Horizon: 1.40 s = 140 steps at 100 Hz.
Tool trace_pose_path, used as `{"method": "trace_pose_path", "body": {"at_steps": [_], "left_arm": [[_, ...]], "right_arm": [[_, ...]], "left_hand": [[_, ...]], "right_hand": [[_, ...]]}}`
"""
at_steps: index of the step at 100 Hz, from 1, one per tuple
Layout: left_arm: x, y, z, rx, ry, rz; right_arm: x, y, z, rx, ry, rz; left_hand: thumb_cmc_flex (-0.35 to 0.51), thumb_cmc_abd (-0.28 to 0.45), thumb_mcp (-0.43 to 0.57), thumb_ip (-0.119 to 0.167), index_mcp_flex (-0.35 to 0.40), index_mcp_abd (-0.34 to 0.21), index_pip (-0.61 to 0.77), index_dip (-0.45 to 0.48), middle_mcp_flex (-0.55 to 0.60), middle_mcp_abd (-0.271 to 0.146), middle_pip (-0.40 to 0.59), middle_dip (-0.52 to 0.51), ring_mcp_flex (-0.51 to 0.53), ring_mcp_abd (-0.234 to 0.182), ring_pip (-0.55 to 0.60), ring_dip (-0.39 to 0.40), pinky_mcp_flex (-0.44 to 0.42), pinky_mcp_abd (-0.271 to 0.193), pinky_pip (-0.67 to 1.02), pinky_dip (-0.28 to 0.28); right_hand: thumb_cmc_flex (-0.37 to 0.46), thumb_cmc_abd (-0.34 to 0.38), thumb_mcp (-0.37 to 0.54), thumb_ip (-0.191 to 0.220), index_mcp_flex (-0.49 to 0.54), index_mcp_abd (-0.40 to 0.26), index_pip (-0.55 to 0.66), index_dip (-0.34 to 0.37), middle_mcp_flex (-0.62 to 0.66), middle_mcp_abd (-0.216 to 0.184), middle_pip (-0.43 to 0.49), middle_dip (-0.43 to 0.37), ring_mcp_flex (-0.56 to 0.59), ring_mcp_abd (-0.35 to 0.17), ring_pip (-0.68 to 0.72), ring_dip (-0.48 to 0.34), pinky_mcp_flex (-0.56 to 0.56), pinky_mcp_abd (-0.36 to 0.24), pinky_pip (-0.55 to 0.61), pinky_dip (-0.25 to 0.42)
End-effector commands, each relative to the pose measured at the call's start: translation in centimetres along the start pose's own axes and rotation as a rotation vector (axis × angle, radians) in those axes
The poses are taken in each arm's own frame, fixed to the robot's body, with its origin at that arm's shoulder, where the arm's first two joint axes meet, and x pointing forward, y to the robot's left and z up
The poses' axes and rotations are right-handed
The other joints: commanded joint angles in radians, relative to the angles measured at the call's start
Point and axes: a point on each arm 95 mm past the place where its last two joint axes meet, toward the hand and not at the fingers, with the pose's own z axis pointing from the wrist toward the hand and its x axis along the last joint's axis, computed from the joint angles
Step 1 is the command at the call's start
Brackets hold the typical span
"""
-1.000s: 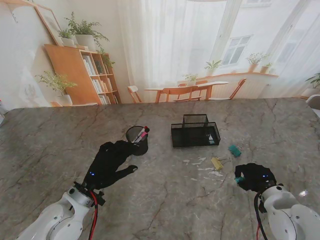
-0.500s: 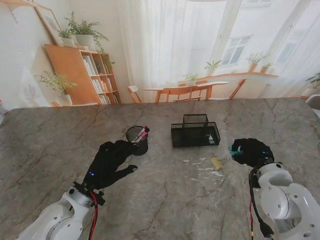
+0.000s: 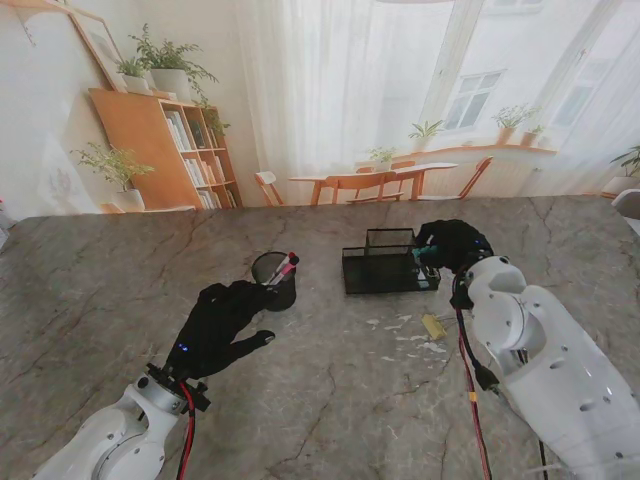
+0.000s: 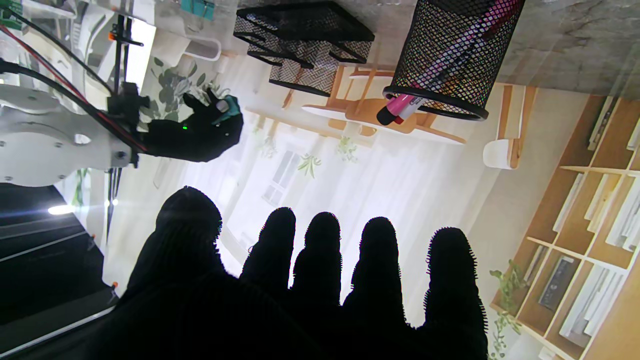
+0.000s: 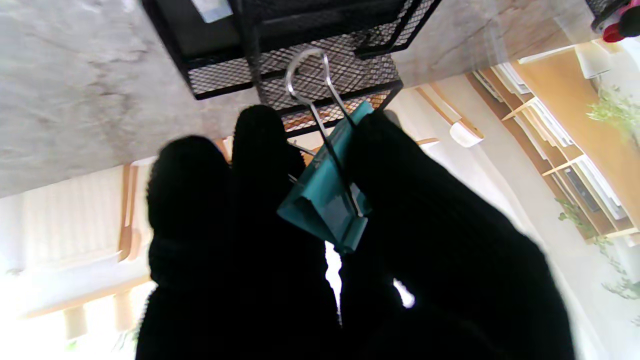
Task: Organize desk stationery
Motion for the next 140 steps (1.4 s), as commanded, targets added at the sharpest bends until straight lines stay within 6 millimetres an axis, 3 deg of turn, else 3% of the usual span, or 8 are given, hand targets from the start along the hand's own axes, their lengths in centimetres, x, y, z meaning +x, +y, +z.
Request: {"method": "trace_pose_path", "body": {"at_steps": [1,33,62,108,140], "left_arm": [[0.1,0.2,-0.1,-0.009,-0.003,-0.006],[-0.4,0.6,0.2,-0.044,-0.005,0.002],[-0.7,0.7,0.3,-0.055,-0.006,0.011],[-1.0,0.6,0.4,-0.057,0.02,0.009],[-1.0,0.6,0.4,-0.05,0.03,0.005]], "right_arm": [[0.7,1.0,1.3,-0.006,0.021,0.009],[2.3,1.0,7.2,0.047,0.073,0.019],[3.0,0.6,11.0,0.081,0.129,-0.018],[3.2,0.2,14.5,0.114,0.162,-0.063],[3.4,-0.6,14.3,0.138,0.199,-0.076]], "left_hand": [[0.016,0.087,-0.016,-0.068,0.016,-0.018,0.007,0.01,0.01,-0.018,0.002,0.01,0.025,-0.023,0.01,0.008,-0.004,0.002,0.004,0.018],[0.015,0.088,-0.016,-0.068,0.018,-0.019,0.008,0.01,0.01,-0.018,0.001,0.01,0.025,-0.022,0.01,0.007,-0.005,0.002,0.003,0.019],[0.017,0.089,-0.015,-0.068,0.019,-0.018,0.008,0.009,0.011,-0.016,0.001,0.009,0.027,-0.022,0.01,0.008,-0.005,0.003,0.003,0.019],[0.015,0.09,-0.016,-0.069,0.023,-0.018,0.009,0.01,0.015,-0.017,0.002,0.01,0.03,-0.02,0.012,0.008,-0.005,0.003,0.002,0.019],[0.014,0.091,-0.016,-0.069,0.024,-0.017,0.01,0.01,0.017,-0.018,0.003,0.01,0.031,-0.02,0.012,0.008,-0.004,0.003,0.001,0.019]], "right_hand": [[0.132,0.125,0.096,0.04,0.03,-0.145,0.106,0.063,0.032,-0.094,0.045,0.037,0.004,-0.019,0.003,0.017,0.001,-0.141,-0.012,-0.017],[0.121,0.18,0.066,0.043,0.004,-0.225,0.115,0.124,-0.023,-0.16,0.072,0.047,-0.047,-0.061,-0.019,0.025,-0.023,-0.174,-0.083,-0.032],[0.126,0.186,0.062,0.045,0.001,-0.23,0.123,0.132,-0.036,-0.164,0.086,0.043,-0.063,-0.061,-0.019,0.026,-0.033,-0.173,-0.1,-0.034],[0.141,0.201,0.042,0.045,-0.016,-0.215,0.122,0.127,-0.061,-0.157,0.097,0.028,-0.091,-0.051,-0.017,0.017,-0.046,-0.162,-0.117,-0.039],[0.169,0.206,0.0,0.055,-0.028,-0.194,0.109,0.109,-0.074,-0.144,0.098,0.009,-0.115,-0.036,-0.007,0.006,-0.06,-0.14,-0.129,-0.049]]}}
